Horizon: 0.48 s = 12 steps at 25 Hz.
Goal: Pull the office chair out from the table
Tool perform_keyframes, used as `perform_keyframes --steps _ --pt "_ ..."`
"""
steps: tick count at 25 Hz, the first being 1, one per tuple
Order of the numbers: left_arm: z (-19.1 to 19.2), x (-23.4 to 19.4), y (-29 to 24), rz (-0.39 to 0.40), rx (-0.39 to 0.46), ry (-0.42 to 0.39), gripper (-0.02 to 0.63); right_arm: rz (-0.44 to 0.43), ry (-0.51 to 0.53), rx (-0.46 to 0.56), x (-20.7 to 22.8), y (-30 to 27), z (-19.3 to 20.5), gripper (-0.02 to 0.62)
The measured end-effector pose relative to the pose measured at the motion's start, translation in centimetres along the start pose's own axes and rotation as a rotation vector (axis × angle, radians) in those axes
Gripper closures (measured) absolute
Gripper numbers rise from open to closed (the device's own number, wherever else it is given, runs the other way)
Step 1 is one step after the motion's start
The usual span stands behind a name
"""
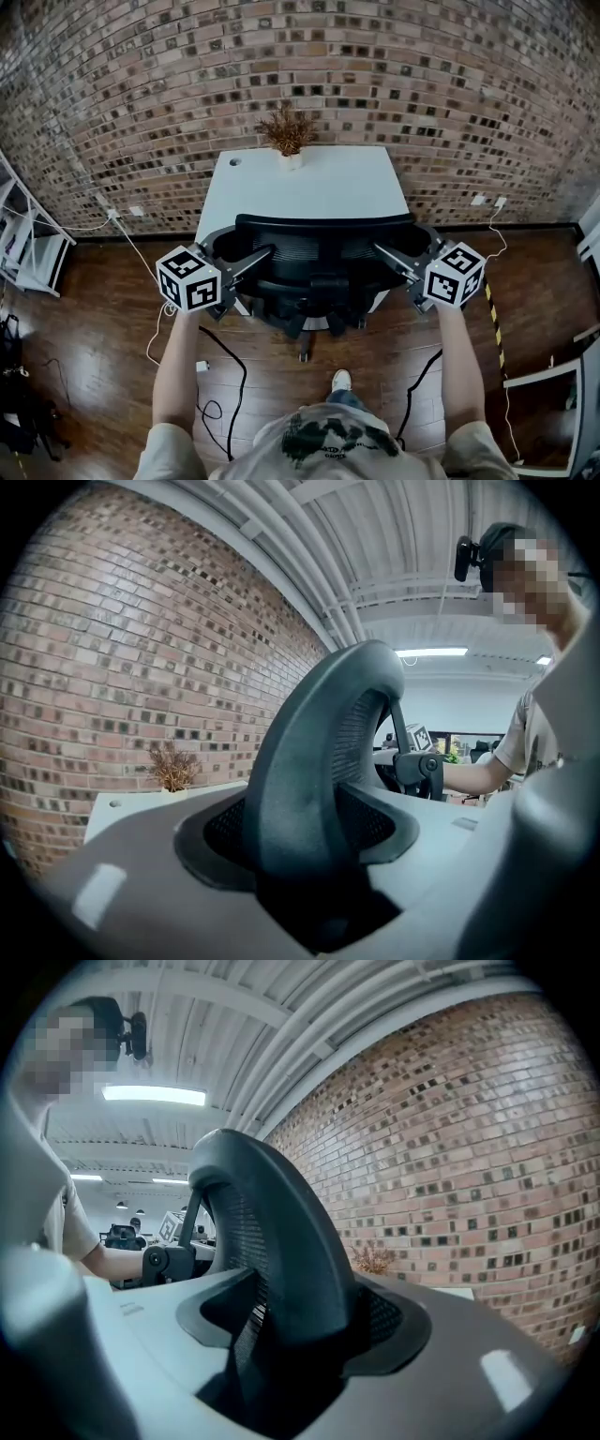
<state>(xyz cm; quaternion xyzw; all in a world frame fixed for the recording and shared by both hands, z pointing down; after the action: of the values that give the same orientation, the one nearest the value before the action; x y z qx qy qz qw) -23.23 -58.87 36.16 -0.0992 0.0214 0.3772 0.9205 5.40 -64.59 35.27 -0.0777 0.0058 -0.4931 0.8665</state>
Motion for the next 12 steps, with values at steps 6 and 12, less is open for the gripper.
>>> perform_keyframes --steps 6,12 --pt "0.3 0.8 0.5 -0.010 0.003 0.003 0.319 0.009 -0.009 0.013 -0.6 0.6 0.5 0.293" --pt "0.5 2.5 2.0 0.001 -0.003 0.006 0.321 0.025 -0.029 0.025 -2.5 2.0 0.8 0.291"
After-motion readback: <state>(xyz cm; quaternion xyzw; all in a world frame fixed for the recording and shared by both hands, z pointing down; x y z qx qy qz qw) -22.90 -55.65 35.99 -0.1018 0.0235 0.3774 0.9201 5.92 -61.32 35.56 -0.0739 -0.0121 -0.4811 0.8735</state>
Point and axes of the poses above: the fingertips, and each gripper's own axes: y backward along the fingers, x to its right, z out of its underside, the point moved 5 cm from there along y, backward along the fingers, and after that the axes turned 2 degrees about -x, right-handed, at the moved point
